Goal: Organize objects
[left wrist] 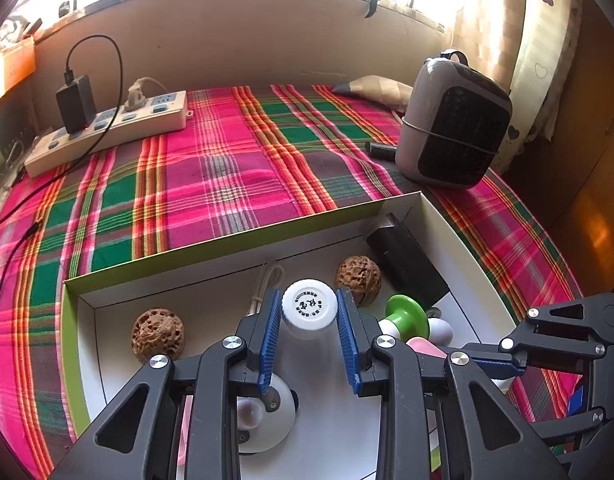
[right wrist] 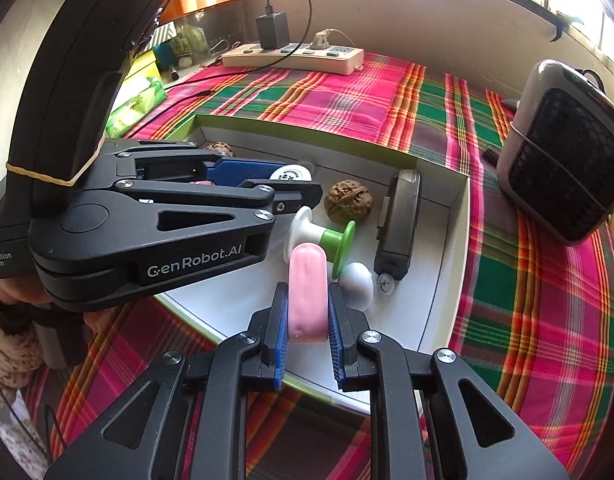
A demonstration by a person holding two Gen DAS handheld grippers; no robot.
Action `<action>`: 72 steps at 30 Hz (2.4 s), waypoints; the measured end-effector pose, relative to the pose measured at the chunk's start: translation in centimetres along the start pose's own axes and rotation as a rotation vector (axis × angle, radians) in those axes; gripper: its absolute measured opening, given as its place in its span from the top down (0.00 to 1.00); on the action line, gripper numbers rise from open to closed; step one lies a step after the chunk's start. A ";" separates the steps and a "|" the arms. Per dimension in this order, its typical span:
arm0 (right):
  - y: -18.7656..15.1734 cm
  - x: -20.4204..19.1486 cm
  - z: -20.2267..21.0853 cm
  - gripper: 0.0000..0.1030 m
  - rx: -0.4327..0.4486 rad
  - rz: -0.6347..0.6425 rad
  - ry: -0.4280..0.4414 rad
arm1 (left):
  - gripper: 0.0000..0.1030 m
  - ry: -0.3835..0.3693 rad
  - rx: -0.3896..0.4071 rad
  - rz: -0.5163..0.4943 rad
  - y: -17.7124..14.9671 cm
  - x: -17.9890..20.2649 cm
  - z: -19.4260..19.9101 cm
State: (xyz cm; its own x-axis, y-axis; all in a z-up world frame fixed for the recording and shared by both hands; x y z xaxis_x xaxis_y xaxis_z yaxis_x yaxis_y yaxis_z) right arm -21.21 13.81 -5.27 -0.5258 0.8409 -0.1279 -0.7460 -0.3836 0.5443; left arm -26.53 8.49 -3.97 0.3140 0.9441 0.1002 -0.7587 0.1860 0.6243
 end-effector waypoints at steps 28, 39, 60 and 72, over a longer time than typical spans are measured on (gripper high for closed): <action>0.0 0.1 0.0 0.82 -0.005 -0.001 -0.006 | 0.74 -0.003 -0.031 -0.007 -0.3 0.3 -0.5; -0.1 0.1 0.0 0.82 -0.003 -0.008 -0.006 | 0.72 -0.002 -0.025 0.005 -0.1 0.1 -0.3; -0.4 -0.3 1.2 0.59 0.041 -0.060 -0.022 | 0.70 0.045 0.011 0.023 -0.9 0.0 2.7; -0.7 -0.6 2.4 0.59 0.089 -0.097 -0.068 | 0.70 0.131 0.054 0.042 -2.3 -0.5 5.4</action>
State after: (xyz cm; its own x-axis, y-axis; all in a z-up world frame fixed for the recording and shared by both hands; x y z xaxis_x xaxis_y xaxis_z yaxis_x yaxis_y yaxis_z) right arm -19.33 14.48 -3.56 -0.4222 0.8973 -0.1289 -0.7510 -0.2666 0.6041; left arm -21.80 6.12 -1.27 0.2027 0.9789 0.0268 -0.7364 0.1344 0.6631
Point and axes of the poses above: each gripper's, at about its wrist camera, not at the fingertips, and z roughly against the way its jaws point, x to its right, y to its top, the point moved 8 cm from there along -z, roughly the way its jaws point, and after that the axes turned 4 degrees about y, right-handed, at the moved point
